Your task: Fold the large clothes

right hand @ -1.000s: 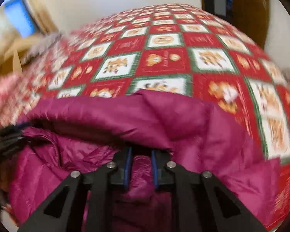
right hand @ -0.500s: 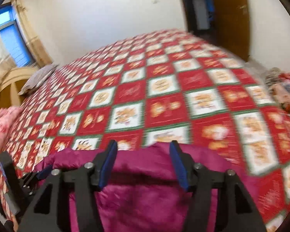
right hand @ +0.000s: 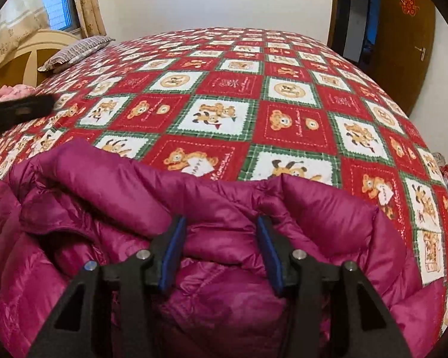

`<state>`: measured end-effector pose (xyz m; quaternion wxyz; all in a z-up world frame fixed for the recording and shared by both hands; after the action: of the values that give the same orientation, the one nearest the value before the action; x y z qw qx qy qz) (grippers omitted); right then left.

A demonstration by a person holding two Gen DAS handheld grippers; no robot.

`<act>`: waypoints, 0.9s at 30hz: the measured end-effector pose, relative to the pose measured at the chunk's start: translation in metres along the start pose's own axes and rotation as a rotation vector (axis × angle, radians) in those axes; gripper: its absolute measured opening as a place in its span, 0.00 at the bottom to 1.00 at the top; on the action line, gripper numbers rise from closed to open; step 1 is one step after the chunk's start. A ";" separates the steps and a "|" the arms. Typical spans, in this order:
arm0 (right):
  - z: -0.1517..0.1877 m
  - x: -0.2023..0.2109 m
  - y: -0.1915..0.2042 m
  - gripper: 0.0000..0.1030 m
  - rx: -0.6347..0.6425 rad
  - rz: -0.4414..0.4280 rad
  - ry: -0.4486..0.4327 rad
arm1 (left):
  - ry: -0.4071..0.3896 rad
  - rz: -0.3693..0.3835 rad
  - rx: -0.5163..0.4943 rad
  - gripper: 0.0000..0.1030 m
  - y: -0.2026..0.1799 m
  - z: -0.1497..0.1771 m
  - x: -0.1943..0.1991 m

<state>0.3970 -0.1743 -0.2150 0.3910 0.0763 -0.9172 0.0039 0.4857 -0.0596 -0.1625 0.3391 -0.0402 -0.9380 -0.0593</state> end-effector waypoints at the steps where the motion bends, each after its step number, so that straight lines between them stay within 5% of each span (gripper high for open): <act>1: -0.005 -0.003 0.003 0.51 0.002 0.002 0.000 | 0.031 -0.040 -0.006 0.59 -0.002 0.009 -0.011; 6: -0.006 -0.003 0.002 0.52 -0.009 -0.006 0.000 | 0.080 -0.082 -0.008 0.61 0.000 0.057 -0.036; 14: -0.020 0.036 -0.014 0.51 -0.084 -0.042 -0.065 | 0.064 -0.141 -0.068 0.61 -0.008 0.056 -0.038; 18: -0.008 0.006 -0.020 0.34 -0.042 0.029 0.040 | 0.063 -0.138 -0.067 0.61 -0.008 0.056 -0.038; 27: 0.000 -0.004 -0.021 0.34 -0.009 0.053 -0.003 | 0.065 -0.136 -0.067 0.61 -0.008 0.057 -0.039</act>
<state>0.4031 -0.1947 -0.2188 0.3895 0.0504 -0.9196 0.0100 0.4790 -0.0611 -0.2314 0.3628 0.0143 -0.9246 -0.1149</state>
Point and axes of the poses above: each gripper's, at about its wrist camera, not at the fingertips, and x roughly against the way its jaws point, y to its left, z to its underside, the point moved 4 cm from there along -x, roughly the way its jaws point, and after that the axes turned 5 degrees about -y, right-handed, at the moved point
